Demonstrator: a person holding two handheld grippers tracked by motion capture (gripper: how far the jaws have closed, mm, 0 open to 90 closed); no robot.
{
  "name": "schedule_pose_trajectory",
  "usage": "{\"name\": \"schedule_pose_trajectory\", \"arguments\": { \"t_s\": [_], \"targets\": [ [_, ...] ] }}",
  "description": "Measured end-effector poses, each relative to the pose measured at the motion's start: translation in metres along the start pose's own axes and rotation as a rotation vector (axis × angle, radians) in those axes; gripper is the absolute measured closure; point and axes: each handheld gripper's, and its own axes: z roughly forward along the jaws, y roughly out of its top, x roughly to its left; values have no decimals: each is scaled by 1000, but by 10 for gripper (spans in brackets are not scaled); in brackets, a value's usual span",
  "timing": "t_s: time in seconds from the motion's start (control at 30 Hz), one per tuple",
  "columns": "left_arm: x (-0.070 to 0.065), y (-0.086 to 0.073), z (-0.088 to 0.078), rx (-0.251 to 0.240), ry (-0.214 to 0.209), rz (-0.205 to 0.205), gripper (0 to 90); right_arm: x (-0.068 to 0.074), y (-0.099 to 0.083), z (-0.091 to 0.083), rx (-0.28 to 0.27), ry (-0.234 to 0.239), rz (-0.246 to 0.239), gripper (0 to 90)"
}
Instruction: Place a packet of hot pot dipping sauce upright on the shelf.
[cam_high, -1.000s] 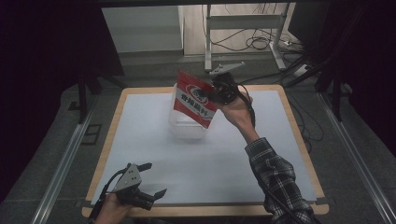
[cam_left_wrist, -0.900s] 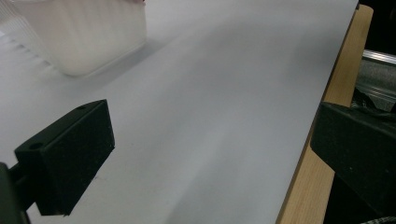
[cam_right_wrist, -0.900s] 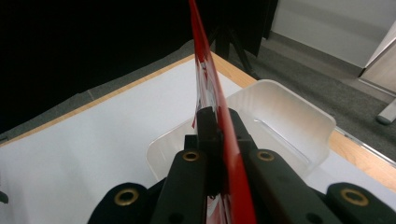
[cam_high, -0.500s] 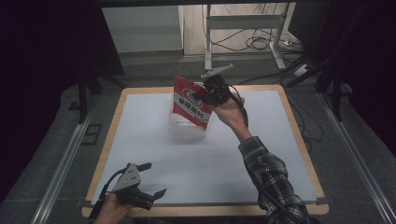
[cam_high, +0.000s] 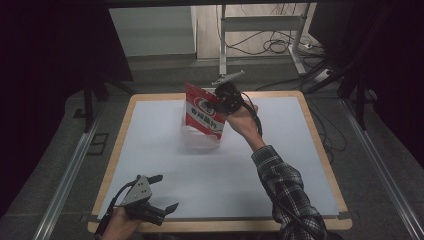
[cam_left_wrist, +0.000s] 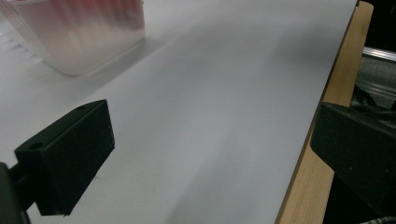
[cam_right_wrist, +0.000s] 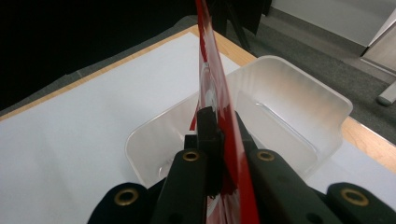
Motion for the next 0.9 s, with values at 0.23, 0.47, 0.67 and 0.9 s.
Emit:
{"name": "schedule_pose_trajectory", "arguments": {
  "t_s": [0.23,0.47,0.67,0.9],
  "targets": [
    [-1,0,0,6,3,7,0,2,-1,9,3,3,1,876],
    [-2,0,1,12,1,18,0,2,1,11,16,-10,-11,872],
    [-2,0,1,12,1,19,0,-1,-1,7,7,-19,-18,776],
    [-3,0,1,17,2,28,0,1,2,4,-15,-35,-33,612]
  ]
}}
